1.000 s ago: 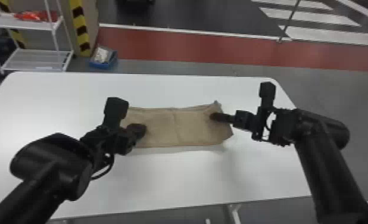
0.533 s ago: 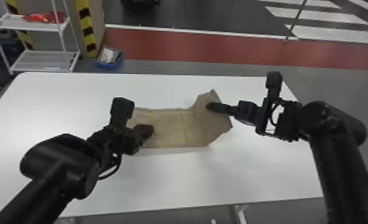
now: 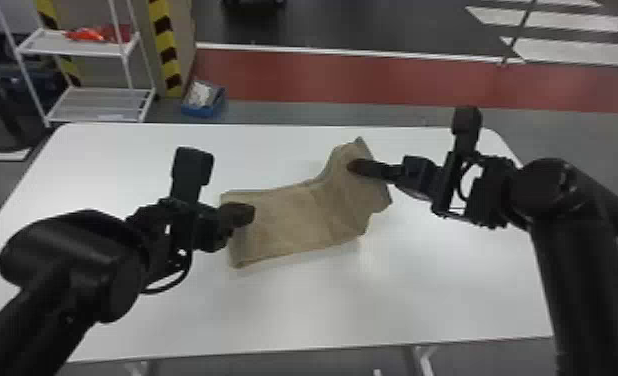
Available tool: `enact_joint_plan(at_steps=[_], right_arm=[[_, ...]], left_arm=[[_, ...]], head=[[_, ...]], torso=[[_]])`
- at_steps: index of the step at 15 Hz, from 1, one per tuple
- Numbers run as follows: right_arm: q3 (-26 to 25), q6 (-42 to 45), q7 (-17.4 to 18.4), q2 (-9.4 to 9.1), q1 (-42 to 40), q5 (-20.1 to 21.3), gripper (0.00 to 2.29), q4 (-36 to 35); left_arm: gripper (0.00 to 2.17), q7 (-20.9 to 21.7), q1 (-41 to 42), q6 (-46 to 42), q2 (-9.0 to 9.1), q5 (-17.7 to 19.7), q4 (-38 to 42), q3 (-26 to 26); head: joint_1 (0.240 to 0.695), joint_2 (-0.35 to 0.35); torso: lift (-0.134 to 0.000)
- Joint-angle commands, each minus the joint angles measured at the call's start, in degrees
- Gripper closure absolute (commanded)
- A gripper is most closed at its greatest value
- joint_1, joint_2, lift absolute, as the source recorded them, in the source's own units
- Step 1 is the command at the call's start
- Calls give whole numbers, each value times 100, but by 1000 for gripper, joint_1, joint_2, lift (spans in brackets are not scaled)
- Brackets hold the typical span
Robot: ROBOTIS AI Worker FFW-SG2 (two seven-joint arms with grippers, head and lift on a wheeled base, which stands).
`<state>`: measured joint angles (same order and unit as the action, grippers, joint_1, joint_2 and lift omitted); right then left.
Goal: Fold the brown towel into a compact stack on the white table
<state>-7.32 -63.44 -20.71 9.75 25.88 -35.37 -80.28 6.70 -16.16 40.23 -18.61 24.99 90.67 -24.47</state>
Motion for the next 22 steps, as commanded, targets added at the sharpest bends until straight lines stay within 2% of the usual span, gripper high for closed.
enact_joint_plan(at_steps=[1,3,4,7,10,11,17,22], right_arm=[[-24,-86,58,18,-31,-75,1210,-67],[-112,-69,93,62,-13,-145,1207,-58],[-120,-69,111,71,-13,-198,1207,-58],[-103,-192,128,80,-4,-444,1207,-93],[38,-192,172,36,22,-444,1207,-119],[90,-192,207,9,31,-444,1207,-163],[433,-227,374,-474,119,-339,1207,-225],[838,-420,506,-483,31,-110,1207,-251]], left_arm=[[2145,95,69,68,-248,23,39,241],[2145,200,227,68,-371,-100,-23,276],[2145,244,271,68,-362,-267,-84,276],[2145,279,271,51,-266,-460,-374,241],[2145,323,254,68,-90,-469,-409,224],[2145,323,245,68,-37,-478,-409,206],[2145,315,245,121,200,-478,-401,109],[2145,297,289,191,209,-478,-357,100]], head=[[695,-75],[695,-45],[695,-38],[695,-19],[695,-10],[695,-10],[695,0],[695,26]], torso=[[-120],[-120],[-120],[-120],[-120],[-120],[-120],[-120]])
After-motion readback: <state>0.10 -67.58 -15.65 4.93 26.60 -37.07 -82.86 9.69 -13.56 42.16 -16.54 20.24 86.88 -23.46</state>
